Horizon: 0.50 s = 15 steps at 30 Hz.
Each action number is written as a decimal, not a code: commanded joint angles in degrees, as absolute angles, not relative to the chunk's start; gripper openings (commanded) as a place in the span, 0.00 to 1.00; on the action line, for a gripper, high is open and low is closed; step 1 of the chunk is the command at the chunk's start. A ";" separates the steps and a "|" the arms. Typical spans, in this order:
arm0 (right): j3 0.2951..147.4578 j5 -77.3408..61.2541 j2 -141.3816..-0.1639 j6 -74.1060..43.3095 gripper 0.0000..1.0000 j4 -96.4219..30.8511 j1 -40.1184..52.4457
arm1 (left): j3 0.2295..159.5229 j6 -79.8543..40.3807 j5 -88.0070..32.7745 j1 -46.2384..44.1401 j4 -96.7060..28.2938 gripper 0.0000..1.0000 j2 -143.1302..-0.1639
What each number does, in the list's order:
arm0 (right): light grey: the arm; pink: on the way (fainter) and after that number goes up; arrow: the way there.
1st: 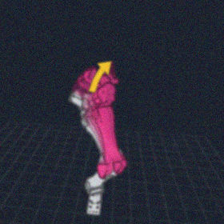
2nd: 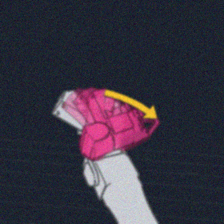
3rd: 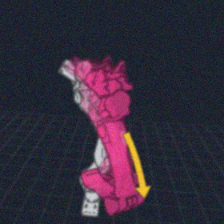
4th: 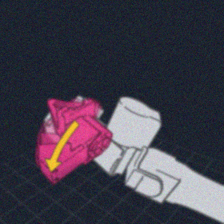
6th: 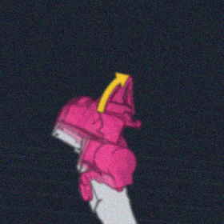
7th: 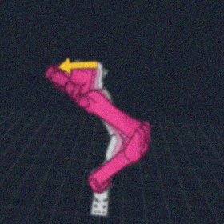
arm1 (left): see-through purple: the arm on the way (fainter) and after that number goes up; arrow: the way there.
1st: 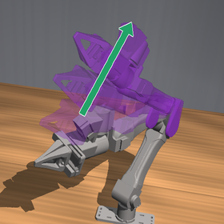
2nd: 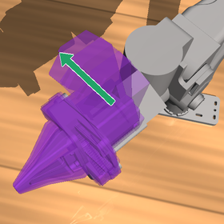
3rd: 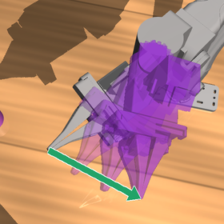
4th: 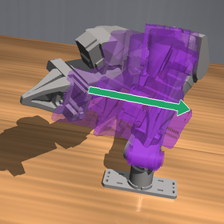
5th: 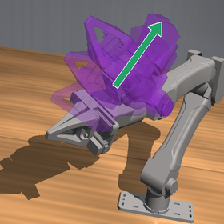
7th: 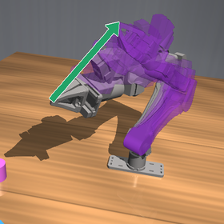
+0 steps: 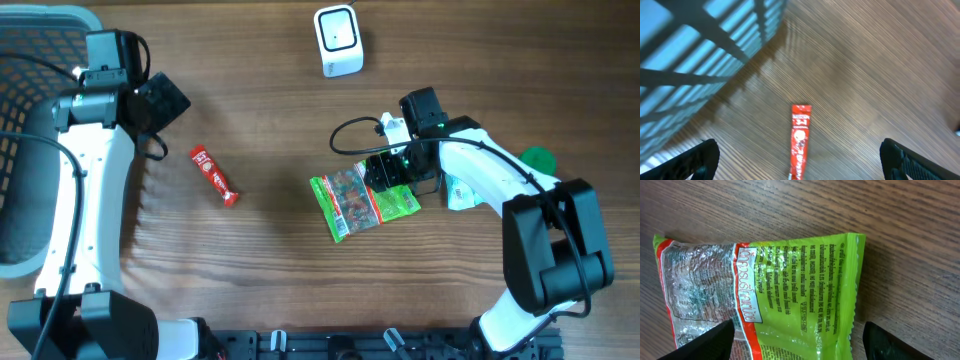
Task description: Scan the item barcode
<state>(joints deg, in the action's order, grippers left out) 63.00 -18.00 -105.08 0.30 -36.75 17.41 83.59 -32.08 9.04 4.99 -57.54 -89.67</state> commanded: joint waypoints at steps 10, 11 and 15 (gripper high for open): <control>62.43 -18.98 -104.68 -4.56 0.80 -37.12 17.41 | 77.38 -31.33 -13.50 -8.21 -54.08 0.04 -91.94; 62.43 -19.29 -104.68 -4.93 0.79 -37.08 17.39 | 76.51 -31.33 -13.47 -10.20 -52.69 0.04 -92.53; 62.43 -22.44 -104.68 -4.45 0.80 -38.20 17.39 | 73.80 -31.40 -13.45 -19.27 -45.80 0.04 -97.25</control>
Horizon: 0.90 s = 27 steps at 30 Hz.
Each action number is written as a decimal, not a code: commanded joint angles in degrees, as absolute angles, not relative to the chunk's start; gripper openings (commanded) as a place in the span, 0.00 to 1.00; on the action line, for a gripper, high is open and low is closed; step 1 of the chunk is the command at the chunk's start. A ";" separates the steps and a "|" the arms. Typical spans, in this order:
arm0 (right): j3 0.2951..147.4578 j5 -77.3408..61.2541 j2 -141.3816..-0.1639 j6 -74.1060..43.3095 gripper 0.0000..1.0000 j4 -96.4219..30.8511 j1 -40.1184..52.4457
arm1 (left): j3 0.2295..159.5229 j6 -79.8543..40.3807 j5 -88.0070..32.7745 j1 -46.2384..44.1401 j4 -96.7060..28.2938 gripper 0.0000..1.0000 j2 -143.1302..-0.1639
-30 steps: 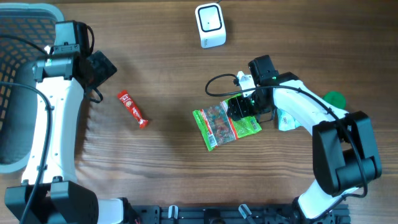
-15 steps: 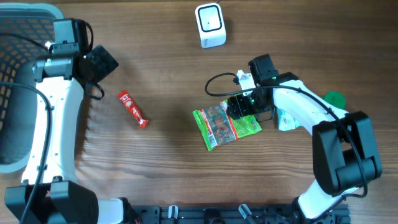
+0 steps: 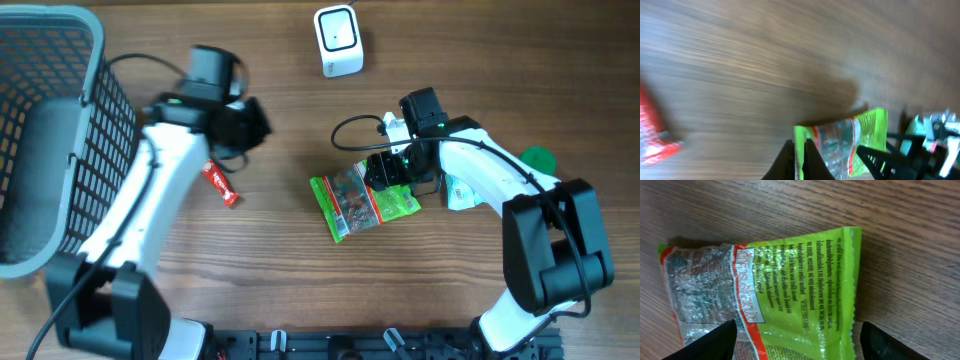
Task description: Scan the item barcode
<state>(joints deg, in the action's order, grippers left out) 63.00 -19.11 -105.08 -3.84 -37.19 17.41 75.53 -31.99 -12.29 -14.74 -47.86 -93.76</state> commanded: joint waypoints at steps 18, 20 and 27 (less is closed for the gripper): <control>58.78 -36.21 -104.68 10.26 0.68 -39.24 9.15 | 73.76 -32.84 -19.07 -26.89 -40.88 0.04 -120.51; 56.75 -36.58 -104.68 9.13 0.67 -36.99 9.15 | 73.82 -31.83 -19.03 -26.87 -40.56 0.04 -120.49; 53.89 -38.83 -104.68 5.82 0.68 -32.95 9.15 | 81.12 -30.24 -15.99 -22.85 -51.37 0.04 -111.66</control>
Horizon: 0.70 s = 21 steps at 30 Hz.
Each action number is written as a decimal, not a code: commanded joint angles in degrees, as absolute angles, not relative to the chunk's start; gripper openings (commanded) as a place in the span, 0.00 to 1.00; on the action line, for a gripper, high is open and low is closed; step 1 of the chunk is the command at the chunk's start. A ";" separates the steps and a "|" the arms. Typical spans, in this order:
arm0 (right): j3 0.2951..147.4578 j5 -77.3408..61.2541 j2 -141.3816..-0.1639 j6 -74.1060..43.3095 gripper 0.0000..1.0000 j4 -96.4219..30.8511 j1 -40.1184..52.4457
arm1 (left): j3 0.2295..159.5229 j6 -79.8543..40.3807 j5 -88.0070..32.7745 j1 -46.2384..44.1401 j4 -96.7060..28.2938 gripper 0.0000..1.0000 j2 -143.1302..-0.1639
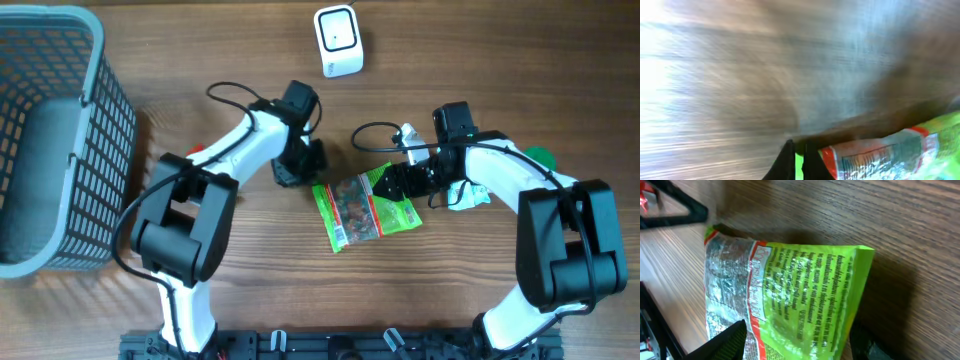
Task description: Scan the item barcode
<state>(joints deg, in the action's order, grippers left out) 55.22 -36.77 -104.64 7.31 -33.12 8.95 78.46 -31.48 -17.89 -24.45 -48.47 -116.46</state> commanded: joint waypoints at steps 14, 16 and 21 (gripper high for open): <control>53.87 -41.93 -104.68 2.59 0.68 -35.00 9.15 | 67.09 -33.74 -19.59 -31.03 -43.29 0.04 -113.06; 53.84 -42.13 -104.68 2.52 0.67 -35.16 9.15 | 65.43 -34.35 -20.36 -31.66 -39.99 0.04 -113.06; 52.60 -44.95 -104.68 2.42 0.66 -34.74 9.15 | 61.95 -36.53 -20.36 -31.77 -32.95 0.04 -113.27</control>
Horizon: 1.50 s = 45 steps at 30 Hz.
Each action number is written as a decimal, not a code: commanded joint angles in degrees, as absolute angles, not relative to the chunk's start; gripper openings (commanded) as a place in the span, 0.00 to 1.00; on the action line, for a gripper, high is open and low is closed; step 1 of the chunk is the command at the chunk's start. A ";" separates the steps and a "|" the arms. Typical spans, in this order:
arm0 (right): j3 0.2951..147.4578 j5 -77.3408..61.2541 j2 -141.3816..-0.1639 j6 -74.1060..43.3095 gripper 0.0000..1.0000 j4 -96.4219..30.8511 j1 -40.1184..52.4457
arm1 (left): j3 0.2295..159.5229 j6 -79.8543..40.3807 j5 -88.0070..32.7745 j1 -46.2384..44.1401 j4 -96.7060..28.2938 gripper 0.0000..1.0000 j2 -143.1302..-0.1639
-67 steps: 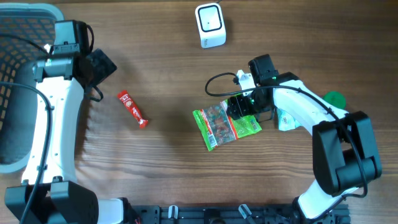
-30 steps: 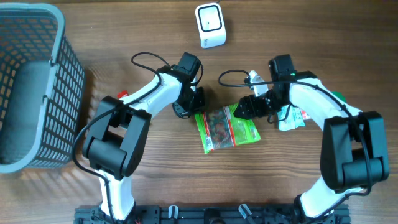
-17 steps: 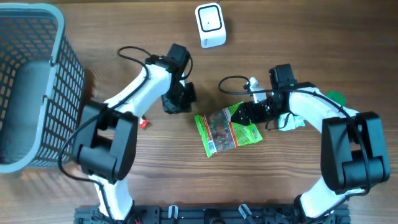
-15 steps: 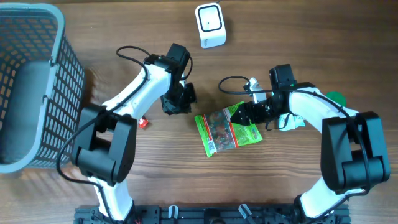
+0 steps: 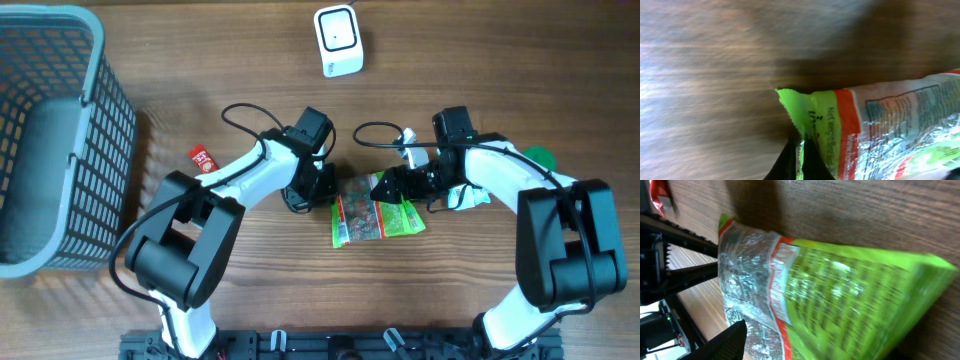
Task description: Scan the item barcode
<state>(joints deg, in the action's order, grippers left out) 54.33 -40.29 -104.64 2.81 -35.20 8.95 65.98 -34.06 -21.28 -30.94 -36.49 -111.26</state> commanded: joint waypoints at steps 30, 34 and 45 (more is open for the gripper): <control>44.12 -55.27 -104.68 -17.37 0.37 -12.16 13.06 | 61.06 -43.68 -12.43 -35.66 -31.16 0.04 -113.27; 44.12 -55.33 -104.68 -18.79 0.32 -10.83 14.28 | 61.06 -44.45 -12.21 -35.86 -30.98 0.04 -113.30; 44.12 -57.67 -104.68 -20.62 0.28 -8.14 14.41 | 61.06 -46.98 -12.12 -35.86 -29.04 0.04 -116.18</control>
<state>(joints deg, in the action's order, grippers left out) 44.25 -54.00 -104.66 -20.32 -8.84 12.95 63.59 -45.82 -14.46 -34.57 -30.15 -109.60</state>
